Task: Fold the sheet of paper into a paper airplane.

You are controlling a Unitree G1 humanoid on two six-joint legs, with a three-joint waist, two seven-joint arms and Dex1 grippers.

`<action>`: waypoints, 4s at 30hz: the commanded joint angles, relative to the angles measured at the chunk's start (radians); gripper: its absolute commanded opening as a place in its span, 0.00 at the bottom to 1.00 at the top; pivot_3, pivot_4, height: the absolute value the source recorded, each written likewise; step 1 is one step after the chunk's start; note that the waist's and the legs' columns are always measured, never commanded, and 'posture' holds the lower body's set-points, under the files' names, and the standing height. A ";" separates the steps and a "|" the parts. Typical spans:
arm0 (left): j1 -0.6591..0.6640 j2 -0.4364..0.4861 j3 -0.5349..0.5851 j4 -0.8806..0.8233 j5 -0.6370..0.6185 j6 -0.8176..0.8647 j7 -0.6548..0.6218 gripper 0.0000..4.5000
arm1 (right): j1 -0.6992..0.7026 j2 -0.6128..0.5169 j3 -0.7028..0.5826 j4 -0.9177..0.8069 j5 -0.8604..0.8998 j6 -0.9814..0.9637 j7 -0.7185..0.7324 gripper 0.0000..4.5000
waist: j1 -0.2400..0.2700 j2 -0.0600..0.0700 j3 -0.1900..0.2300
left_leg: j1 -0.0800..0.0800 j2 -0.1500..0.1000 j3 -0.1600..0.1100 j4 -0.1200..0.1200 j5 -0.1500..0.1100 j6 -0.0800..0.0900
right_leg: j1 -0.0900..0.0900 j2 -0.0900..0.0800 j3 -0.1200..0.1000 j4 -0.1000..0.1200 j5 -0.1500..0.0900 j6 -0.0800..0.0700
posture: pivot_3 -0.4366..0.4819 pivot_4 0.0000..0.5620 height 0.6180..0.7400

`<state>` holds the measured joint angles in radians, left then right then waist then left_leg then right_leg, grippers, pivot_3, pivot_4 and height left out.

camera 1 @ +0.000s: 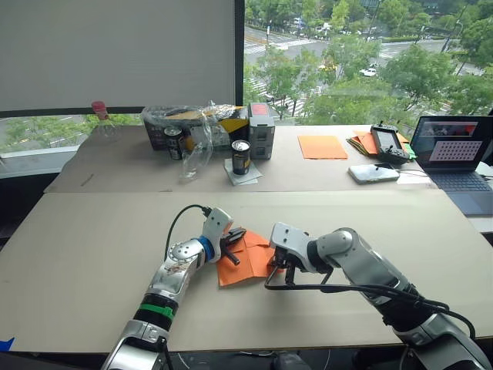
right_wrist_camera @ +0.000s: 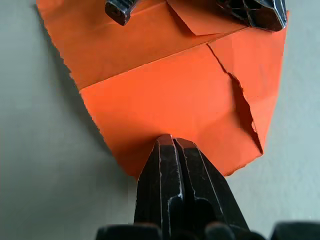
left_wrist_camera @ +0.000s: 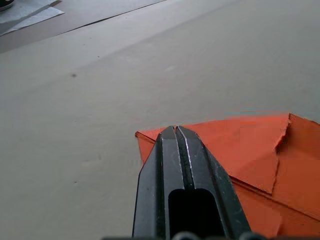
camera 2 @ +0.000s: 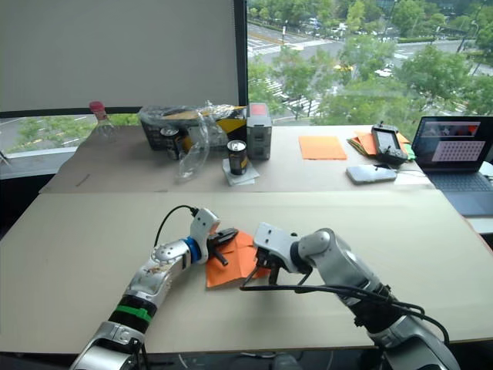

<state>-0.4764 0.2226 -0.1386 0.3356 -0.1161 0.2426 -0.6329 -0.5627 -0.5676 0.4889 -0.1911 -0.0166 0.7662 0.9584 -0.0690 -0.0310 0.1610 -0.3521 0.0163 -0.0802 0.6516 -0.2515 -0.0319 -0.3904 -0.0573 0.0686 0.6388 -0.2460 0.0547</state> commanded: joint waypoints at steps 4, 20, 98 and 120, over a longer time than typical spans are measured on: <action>0.013 -0.004 -0.006 -0.001 0.009 0.013 0.008 0.01 | -0.034 -0.039 -0.033 0.045 -0.004 -0.065 0.020 0.00 | 0.002 0.001 0.001 | -0.001 0.000 0.000 0.000 0.000 0.000 | 0.000 0.000 0.000 -0.001 0.000 0.000 | 0.48 0.27 0.92; 0.028 -0.019 -0.011 -0.021 0.009 0.023 0.025 0.01 | -0.224 -0.065 0.035 0.480 -0.152 -0.484 0.159 0.00 | 0.013 0.004 0.003 | -0.002 -0.002 0.001 -0.006 0.000 0.000 | -0.001 -0.002 0.000 -0.008 0.002 -0.003 | 0.48 0.27 0.92; 0.132 0.113 0.008 -0.258 -0.006 0.172 -0.010 0.01 | -0.163 0.215 -0.050 0.374 -0.046 -0.406 0.082 0.00 | 0.021 0.005 0.004 | -0.015 -0.002 0.000 -0.005 0.001 -0.001 | -0.016 -0.003 0.000 -0.006 0.006 -0.009 | 0.48 0.27 0.92; 0.124 0.116 0.048 -0.428 -0.120 0.302 -0.019 0.01 | -0.133 0.222 -0.061 0.450 -0.072 -0.392 0.016 0.00 | 0.024 0.005 0.004 | -0.015 -0.002 0.000 -0.005 0.001 -0.001 | -0.016 -0.002 0.000 -0.003 0.006 -0.009 | 0.48 0.27 0.92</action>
<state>-0.3588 0.3367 -0.0772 -0.0582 -0.2272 0.5412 -0.6396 -0.7120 -0.3349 0.4483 0.2556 -0.0757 0.3408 0.9978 -0.0454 -0.0255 0.1646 -0.3672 0.0145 -0.0798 0.6465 -0.2507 -0.0328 -0.4065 -0.0597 0.0684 0.6360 -0.2398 0.0453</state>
